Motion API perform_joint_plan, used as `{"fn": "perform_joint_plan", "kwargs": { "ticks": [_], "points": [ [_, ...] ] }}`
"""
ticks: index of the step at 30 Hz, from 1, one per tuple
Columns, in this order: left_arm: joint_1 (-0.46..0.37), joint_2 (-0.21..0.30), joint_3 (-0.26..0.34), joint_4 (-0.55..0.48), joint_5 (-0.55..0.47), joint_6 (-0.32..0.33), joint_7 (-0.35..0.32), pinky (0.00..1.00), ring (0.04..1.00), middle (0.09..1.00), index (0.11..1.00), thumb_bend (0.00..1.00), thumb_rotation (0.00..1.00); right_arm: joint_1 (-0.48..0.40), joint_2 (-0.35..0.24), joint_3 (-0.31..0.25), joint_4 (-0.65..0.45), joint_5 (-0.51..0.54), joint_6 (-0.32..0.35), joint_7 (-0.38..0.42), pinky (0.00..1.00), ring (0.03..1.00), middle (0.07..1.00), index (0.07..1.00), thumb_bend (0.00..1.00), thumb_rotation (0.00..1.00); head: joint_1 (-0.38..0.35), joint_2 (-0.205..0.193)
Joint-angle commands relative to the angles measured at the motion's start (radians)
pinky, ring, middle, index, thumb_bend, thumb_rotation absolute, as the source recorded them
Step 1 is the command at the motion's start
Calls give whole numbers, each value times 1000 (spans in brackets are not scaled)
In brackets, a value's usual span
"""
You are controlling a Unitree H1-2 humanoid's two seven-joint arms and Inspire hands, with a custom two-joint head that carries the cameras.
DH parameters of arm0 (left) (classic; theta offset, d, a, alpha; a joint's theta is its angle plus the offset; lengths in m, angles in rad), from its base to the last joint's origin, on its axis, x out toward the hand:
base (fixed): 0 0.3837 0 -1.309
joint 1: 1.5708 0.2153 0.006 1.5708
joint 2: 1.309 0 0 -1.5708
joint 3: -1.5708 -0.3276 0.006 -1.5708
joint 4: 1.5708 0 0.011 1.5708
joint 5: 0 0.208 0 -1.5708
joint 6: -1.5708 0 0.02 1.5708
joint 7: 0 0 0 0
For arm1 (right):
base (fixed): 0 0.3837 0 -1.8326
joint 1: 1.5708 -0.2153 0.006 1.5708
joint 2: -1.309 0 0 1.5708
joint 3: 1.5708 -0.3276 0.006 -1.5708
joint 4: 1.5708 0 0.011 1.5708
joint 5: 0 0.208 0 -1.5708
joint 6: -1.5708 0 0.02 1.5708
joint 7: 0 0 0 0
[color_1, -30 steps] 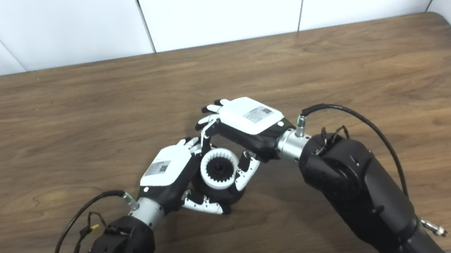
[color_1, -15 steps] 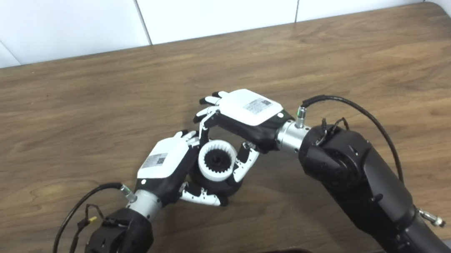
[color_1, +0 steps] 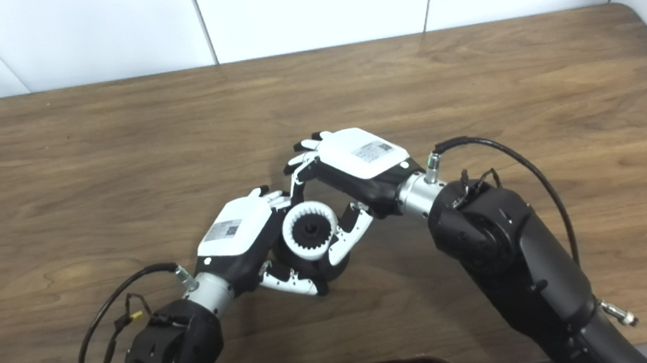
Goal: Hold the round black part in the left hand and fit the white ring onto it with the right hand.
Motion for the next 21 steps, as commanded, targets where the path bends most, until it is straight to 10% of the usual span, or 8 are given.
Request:
{"fn": "perform_joint_plan", "kwargs": {
  "ticks": [1,13,21],
  "points": [
    [16,0,-14,8,61,12,-33,976,900,824,659,884,226,-7,-18,3,14,-29,17,31,1000,949,842,628,904,338,0,0],
    [15,-68,64,-41,160,78,-164,1000,971,912,854,994,326,-6,-22,-6,20,-16,23,30,1000,952,836,630,898,336,-3,2],
    [5,-104,118,-50,198,80,-230,1000,975,908,790,1000,337,-8,-26,-11,25,-7,17,22,1000,950,837,641,901,364,2,-2]
  ]
}}
